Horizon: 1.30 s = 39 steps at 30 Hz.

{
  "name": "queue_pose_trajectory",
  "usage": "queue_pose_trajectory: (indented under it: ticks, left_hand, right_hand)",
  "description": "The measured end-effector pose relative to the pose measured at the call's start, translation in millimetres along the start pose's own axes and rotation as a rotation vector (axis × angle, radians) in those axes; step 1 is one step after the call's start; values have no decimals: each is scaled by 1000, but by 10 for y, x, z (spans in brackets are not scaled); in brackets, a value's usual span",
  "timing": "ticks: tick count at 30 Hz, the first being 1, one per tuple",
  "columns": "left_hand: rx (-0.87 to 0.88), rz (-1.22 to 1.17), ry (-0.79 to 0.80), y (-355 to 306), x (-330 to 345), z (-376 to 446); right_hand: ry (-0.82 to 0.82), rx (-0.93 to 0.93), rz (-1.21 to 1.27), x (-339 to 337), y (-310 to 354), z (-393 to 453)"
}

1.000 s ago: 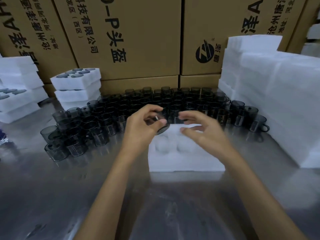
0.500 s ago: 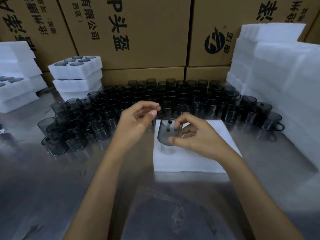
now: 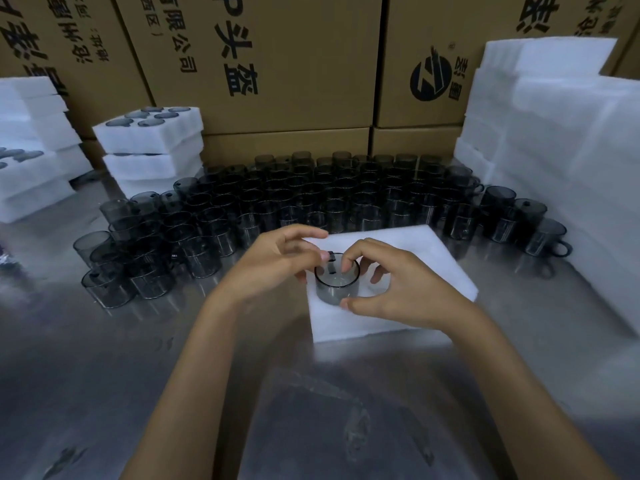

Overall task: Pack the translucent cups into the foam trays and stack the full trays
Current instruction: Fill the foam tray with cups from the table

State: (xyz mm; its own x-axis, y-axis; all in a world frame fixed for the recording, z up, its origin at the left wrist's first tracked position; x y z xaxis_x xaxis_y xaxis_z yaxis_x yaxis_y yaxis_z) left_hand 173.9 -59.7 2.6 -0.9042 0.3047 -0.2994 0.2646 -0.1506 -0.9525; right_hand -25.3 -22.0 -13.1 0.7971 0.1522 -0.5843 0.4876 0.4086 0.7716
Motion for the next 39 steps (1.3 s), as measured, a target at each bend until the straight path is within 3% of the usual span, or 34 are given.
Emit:
queue_pose_trajectory:
  ticks: [5,13,31,39]
  left_hand:
    - [-54,57,27,39,-35,12]
    - [-24,-74,74,136,-52,46]
    - [-67,-103,130,235,-16,69]
    - [-266,-326,165,355,1,53]
  right_hand:
    - [34,28,58,-32,-27,-14]
    - [77,49,119,-47,-38,-30]
    - [36,127,146,-17,-21,-3]
    - [50,92,42,-49,-81,37]
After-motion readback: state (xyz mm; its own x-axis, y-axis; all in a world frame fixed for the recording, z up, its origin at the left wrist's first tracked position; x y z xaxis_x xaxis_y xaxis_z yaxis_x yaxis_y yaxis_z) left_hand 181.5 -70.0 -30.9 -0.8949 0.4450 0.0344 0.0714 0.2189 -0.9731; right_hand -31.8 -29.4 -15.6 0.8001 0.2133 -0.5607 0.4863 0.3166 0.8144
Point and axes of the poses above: each hand's wrist, its own z-axis towards the middle knuckle, its own x-axis out of the palm, y = z × x, the point moved 2 cm from there along z, towards the middle knuckle, and after that the axes turned 3 degrees about z, right-handed, at the moved point
